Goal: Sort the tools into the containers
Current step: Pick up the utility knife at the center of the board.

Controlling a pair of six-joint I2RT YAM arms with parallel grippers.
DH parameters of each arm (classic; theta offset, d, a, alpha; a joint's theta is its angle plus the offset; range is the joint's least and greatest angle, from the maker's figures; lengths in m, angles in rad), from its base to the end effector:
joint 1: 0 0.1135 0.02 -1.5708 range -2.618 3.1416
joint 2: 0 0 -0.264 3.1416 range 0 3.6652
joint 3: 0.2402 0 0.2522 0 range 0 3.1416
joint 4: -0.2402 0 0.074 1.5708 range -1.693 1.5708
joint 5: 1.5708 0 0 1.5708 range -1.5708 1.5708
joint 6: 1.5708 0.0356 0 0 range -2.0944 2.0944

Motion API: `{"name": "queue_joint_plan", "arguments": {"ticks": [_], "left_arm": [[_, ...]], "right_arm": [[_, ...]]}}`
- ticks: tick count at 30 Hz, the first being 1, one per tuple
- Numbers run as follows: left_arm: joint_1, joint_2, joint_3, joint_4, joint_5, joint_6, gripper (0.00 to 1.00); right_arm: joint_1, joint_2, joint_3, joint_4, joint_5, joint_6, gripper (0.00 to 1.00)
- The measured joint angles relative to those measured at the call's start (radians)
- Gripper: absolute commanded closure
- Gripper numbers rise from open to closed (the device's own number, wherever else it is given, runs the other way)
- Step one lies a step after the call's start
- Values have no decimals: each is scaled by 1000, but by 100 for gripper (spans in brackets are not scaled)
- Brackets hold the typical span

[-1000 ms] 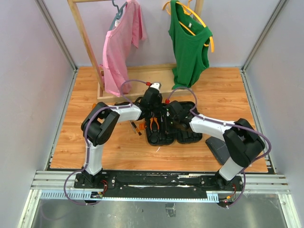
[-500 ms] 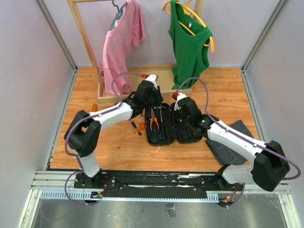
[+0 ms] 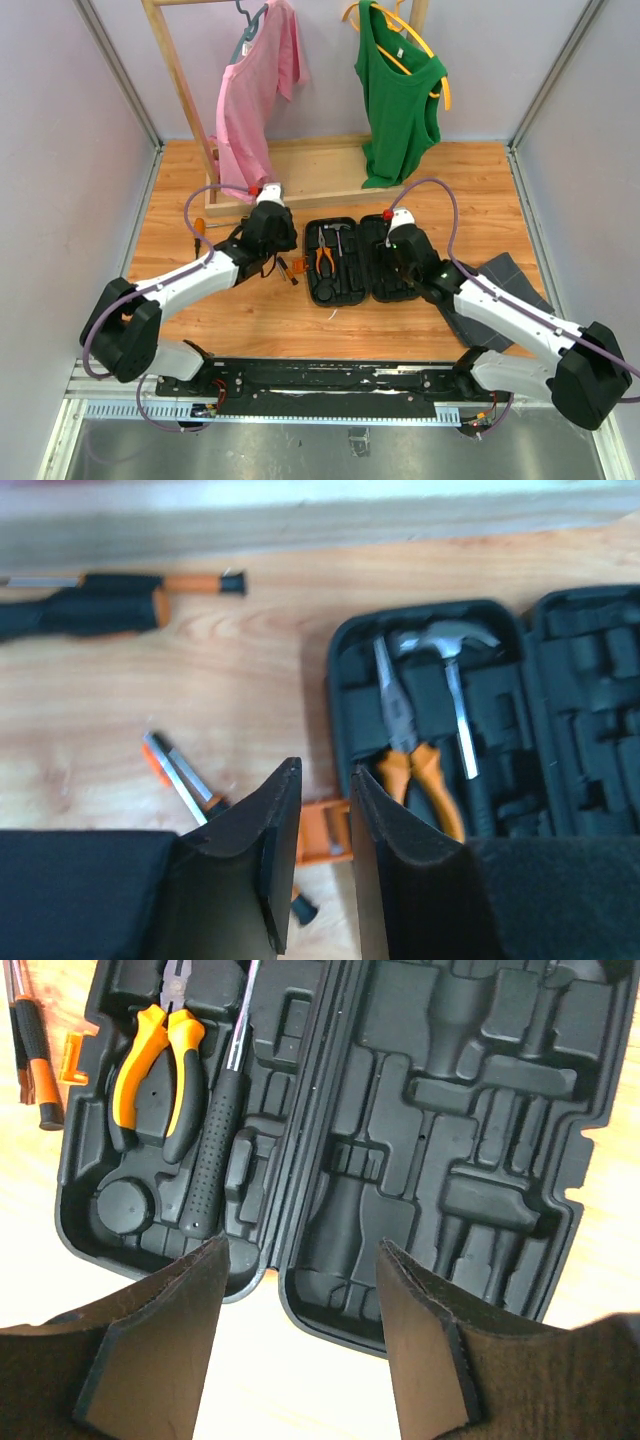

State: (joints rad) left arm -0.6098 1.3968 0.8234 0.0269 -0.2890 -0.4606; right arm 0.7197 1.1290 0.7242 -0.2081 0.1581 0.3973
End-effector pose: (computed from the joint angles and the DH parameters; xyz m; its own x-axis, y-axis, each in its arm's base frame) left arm 0.2558 -0.1664 0.2348 -0.5369 -0.1446 -0.8311 0.1236 0.9611 -0.2471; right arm 0.1881 0.1574 0.2480 -0.6133 -0.0294 -0.7893 -0.3435 0.9098 0.2330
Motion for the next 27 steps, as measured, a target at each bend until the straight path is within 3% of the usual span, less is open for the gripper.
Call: {"name": "queue_joint_plan", "arguments": {"ticks": [12, 27], "left_arm": [[60, -96, -167, -61, -68, -91, 62], [117, 101, -66, -85, -93, -116, 56]], "right_arm": [[0, -84, -69, 16, 56, -2, 36], [0, -72, -77, 16, 78, -5, 36]]}}
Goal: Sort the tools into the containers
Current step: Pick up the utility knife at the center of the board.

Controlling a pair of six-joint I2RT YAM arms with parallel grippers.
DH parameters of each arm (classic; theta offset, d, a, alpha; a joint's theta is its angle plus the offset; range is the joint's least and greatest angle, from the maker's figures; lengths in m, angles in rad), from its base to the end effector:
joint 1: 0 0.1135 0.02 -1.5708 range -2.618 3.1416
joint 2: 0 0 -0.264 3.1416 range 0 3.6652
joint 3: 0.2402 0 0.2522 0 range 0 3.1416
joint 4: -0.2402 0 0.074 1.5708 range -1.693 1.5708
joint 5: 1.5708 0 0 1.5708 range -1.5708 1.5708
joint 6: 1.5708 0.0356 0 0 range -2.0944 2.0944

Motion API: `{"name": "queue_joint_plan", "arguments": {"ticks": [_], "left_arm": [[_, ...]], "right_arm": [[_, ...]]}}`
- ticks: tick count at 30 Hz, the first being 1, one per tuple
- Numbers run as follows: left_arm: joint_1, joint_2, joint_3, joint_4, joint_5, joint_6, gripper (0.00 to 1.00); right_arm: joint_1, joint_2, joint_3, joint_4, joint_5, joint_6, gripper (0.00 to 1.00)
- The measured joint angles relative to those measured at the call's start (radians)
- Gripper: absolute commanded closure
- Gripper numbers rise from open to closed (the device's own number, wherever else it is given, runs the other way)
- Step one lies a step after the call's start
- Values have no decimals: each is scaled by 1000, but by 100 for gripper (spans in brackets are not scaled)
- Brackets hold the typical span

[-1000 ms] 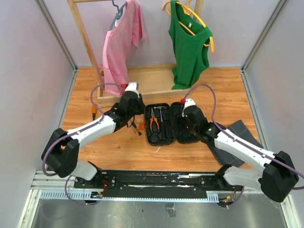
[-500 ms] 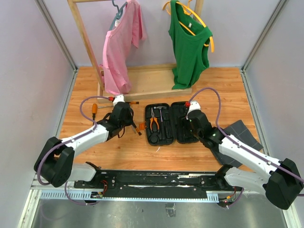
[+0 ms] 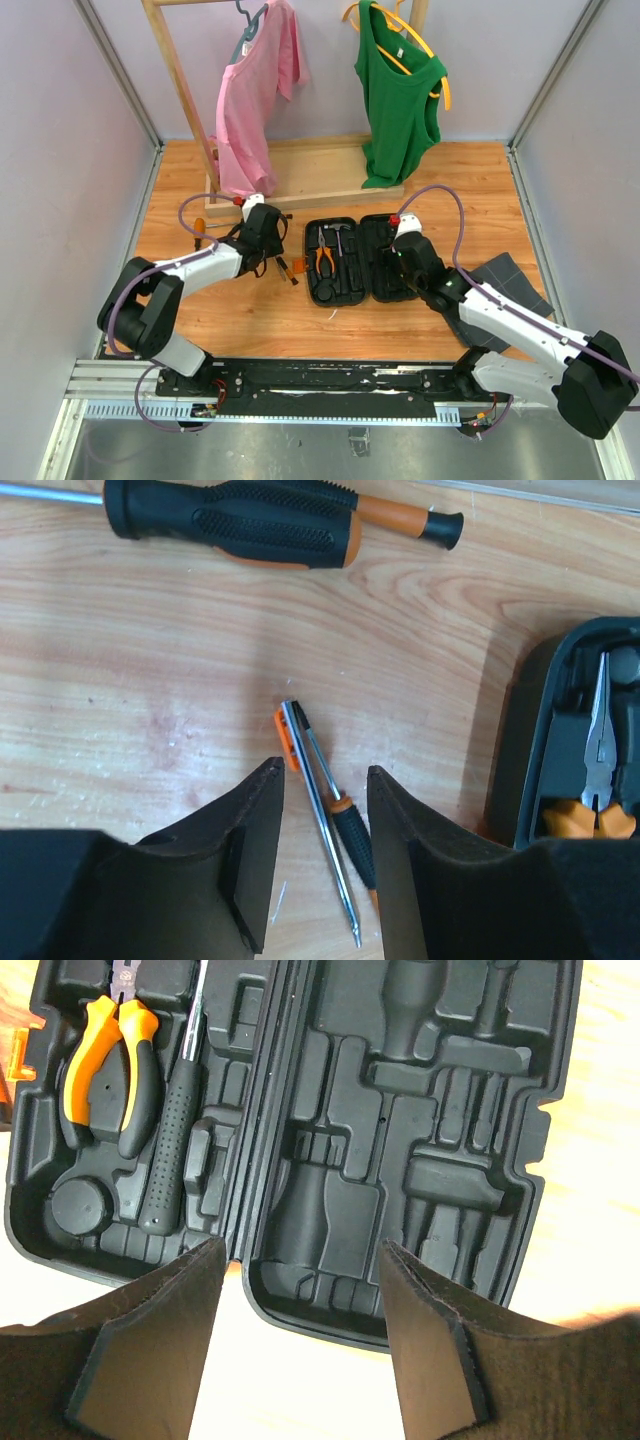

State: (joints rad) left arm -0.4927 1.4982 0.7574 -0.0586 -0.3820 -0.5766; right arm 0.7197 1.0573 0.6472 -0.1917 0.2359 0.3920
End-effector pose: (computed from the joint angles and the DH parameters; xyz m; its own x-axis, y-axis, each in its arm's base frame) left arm 0.2677 -0.1287 0.1790 -0.6440 -0.2284 -0.7301 -0.1684 0.9733 -0.1560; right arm 0.1773 0.1443 0.2393 -0.5829 -0.0170 -0.8123 -0.2957 0.9356 0.1926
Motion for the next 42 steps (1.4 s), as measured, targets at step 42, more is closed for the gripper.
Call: {"name": "queue_joint_plan", "arguments": {"ticks": [42], "left_arm": [[47, 92, -24, 26, -54, 23, 86]], "right_arm": [[0, 89, 0, 8, -8, 1, 36]]}}
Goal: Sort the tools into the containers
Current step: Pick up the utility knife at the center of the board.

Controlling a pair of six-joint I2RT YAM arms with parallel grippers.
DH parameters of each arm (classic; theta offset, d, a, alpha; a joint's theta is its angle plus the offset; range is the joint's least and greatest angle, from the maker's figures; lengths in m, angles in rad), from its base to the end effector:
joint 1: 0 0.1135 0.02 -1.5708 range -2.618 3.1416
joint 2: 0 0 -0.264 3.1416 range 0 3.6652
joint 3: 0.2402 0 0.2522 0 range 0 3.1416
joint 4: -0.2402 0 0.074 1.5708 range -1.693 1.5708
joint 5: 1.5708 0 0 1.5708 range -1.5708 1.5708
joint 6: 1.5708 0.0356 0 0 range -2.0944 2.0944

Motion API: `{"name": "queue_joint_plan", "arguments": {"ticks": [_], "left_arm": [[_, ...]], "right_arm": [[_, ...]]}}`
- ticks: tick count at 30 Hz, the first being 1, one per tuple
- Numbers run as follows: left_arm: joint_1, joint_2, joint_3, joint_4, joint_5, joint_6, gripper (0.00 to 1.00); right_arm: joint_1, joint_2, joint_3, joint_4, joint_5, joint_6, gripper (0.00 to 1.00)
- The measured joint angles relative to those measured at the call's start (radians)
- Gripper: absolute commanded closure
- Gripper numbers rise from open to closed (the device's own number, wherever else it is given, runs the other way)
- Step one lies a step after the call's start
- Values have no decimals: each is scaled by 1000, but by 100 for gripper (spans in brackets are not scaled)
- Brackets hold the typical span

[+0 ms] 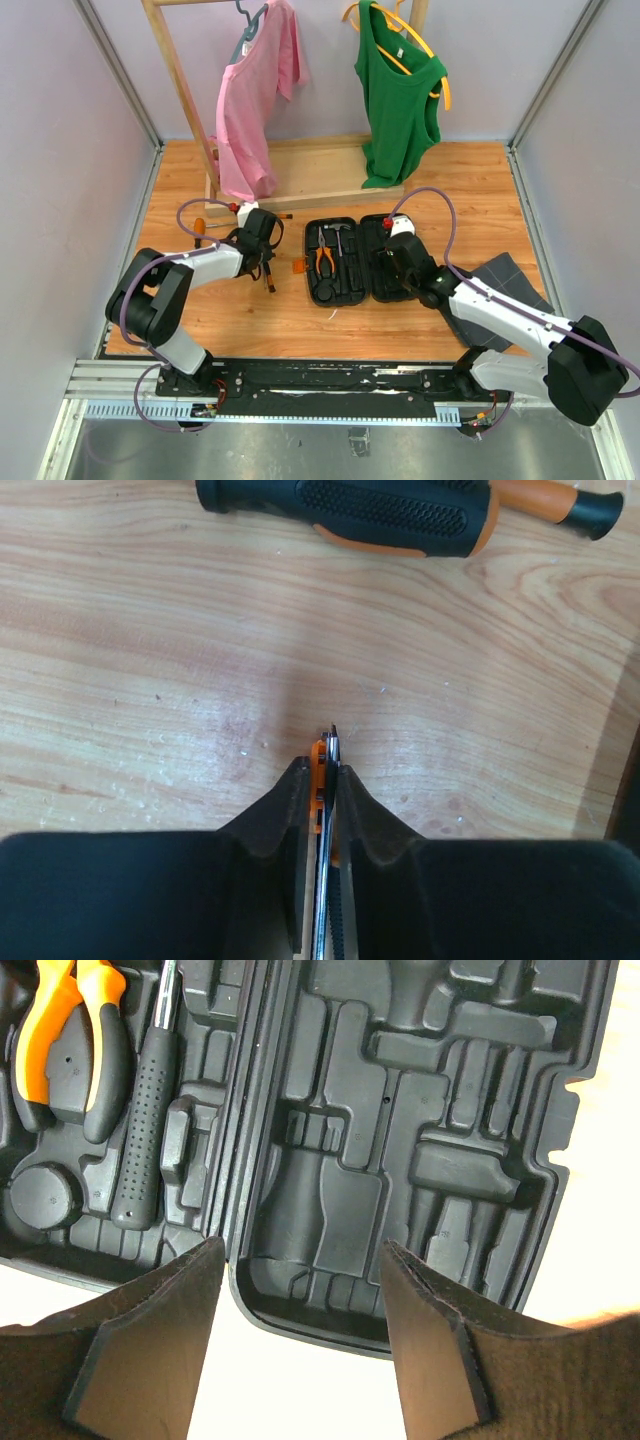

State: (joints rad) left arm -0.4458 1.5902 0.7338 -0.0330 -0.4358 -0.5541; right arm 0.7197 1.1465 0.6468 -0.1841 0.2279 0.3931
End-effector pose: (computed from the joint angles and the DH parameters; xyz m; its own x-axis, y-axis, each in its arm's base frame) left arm 0.2752 -0.1149 0.1492 -0.6754 -0.2059 -0.7082 -0.2403 0.9693 -0.0526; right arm 0.1853 0.1517 0.2207 -0.6344 -0.0598 -0.7707 -0.2895 0.9428 0.1651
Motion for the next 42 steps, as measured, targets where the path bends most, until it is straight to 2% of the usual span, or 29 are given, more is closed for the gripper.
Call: {"name": "queue_joint_plan", "arguments": {"ticks": [4, 10, 13, 17, 20, 42], "left_arm": [[0, 0, 0, 21, 6, 17, 91], [5, -19, -23, 61, 70, 72, 91], [5, -40, -40, 76, 112, 95, 85], [5, -73, -58, 85, 141, 109, 72], [5, -77, -58, 84, 141, 111, 68], [5, -35, -59, 93, 134, 102, 69]], "right_arm": [[0, 0, 0, 0, 0, 0, 35], [0, 0, 0, 0, 0, 4, 35], [0, 0, 0, 0, 0, 7, 35], [0, 0, 0, 0, -2, 10, 35], [0, 0, 0, 0, -4, 13, 35], [0, 11, 0, 1, -18, 21, 35]]}}
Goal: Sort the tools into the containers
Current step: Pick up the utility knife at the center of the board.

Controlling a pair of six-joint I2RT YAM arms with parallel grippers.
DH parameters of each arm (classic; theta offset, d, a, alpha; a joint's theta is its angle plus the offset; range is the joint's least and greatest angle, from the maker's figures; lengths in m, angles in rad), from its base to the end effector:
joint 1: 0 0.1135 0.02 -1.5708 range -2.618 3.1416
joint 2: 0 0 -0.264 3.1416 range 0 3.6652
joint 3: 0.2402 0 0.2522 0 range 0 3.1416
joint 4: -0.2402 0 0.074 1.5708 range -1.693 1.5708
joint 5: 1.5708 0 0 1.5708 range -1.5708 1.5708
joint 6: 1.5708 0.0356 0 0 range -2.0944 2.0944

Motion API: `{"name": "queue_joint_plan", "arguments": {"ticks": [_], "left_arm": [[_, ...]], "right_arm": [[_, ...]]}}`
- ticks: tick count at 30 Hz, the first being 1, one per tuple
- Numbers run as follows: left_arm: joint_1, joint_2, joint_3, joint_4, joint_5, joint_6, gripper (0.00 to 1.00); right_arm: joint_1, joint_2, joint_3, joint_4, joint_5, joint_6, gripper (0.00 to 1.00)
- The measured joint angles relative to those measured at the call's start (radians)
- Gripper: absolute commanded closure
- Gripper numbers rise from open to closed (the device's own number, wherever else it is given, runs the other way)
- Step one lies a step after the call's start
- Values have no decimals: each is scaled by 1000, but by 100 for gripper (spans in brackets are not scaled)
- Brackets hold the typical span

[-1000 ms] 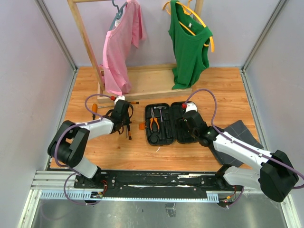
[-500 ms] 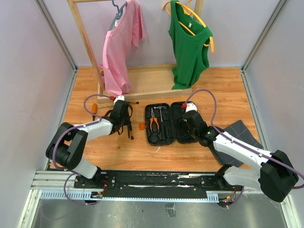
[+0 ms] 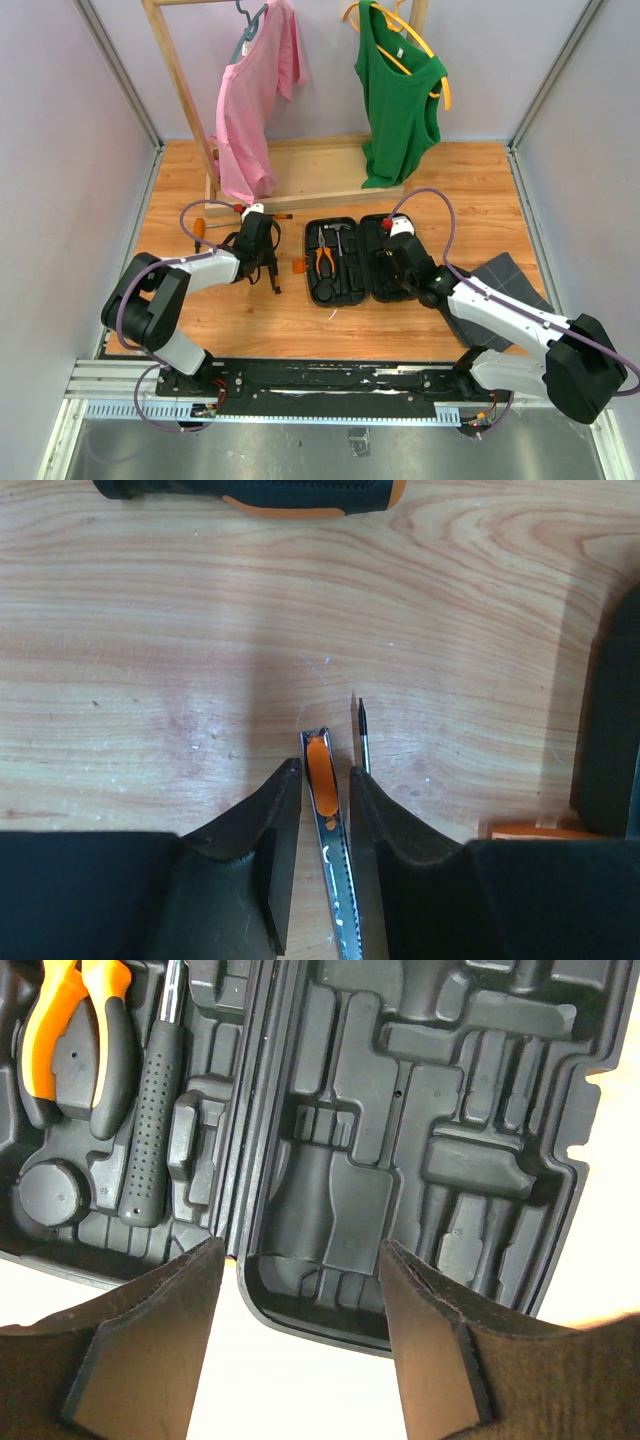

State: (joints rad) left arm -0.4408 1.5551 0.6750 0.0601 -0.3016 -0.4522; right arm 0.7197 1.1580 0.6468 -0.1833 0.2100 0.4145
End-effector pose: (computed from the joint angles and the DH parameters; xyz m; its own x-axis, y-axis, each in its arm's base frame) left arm 0.2685 -0.1150 0.1479 -0.6927 -0.1345 -0.7085 -0.0873 0.9909 -0.1027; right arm 0.1859 0.1531 0.2182 -0.6516 -0.0474 -0.7570 -0.2860 0.9397 0.1873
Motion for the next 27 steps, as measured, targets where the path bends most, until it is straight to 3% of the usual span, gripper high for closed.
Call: {"name": "queue_joint_plan", "arguments": {"ticks": [10, 27], "left_arm": [[0, 24, 18, 16, 12, 0, 72], [-7, 68, 111, -125, -26, 8, 72]], "right_arm": [[0, 0, 0, 0, 0, 0, 35], [0, 16, 0, 0, -1, 2, 35]]}}
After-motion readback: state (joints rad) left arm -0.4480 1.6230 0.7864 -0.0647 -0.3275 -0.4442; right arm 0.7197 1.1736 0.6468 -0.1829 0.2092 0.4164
